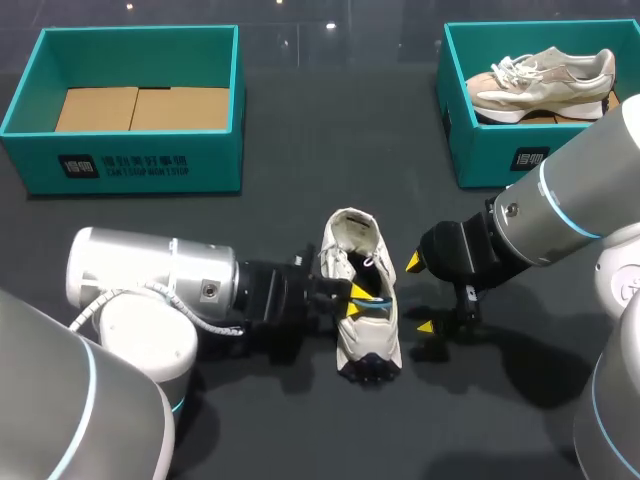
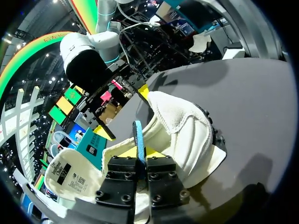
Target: Take the shoe out of the shoebox, open the shoe tongue, remove and reinsert the insole, then place the shoe into the shoebox
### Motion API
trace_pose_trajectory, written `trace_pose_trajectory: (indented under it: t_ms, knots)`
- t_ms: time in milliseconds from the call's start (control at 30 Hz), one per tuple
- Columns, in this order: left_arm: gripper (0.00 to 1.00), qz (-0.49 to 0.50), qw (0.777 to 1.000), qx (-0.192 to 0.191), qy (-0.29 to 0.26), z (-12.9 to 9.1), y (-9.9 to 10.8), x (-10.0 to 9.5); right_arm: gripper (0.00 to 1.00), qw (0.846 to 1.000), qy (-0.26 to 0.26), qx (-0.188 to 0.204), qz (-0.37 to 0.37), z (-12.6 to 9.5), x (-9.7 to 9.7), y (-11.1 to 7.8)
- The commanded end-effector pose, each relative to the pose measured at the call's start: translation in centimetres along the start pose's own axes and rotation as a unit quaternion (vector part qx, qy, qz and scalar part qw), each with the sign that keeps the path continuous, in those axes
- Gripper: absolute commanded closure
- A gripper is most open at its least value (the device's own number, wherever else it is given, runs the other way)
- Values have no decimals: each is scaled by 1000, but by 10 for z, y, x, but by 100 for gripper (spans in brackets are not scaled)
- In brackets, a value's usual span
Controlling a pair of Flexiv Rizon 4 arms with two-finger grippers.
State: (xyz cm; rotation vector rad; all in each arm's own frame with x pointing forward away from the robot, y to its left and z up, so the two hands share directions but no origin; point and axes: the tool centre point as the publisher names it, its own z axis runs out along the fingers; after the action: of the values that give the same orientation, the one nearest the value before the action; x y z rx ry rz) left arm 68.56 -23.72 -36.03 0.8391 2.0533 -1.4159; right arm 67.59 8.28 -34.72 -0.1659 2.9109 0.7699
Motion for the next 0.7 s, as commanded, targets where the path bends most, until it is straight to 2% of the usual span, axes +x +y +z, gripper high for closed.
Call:
trace_pose_trajectory:
  t_ms: [33,167,233,267,367,433,600,700]
  knots:
    - [100,-6,1000,-9,-4,1,9,2,0,1000,-1,1,0,0,2,0]
    - [100,-15,1000,5,-5,-4,2,0,0,1000,-1,1,0,0,2,0]
    - [79,-20,1000,14,-7,-6,-2,-2,0,1000,-1,1,0,0,2,0]
    - [73,-24,1000,16,-8,-7,-4,-3,0,1000,-1,1,0,0,2,0]
    - [60,-37,999,35,-8,-11,-11,-5,0,1000,-1,1,0,0,2,0]
    - [55,-43,998,48,-5,-13,-19,-5,0,1000,-1,1,0,0,2,0]
    - [54,-41,997,63,1,-13,-31,-7,0,1000,-1,1,0,0,2,0]
    - [58,-38,997,69,10,-10,-35,-6,0,1000,-1,1,0,0,2,0]
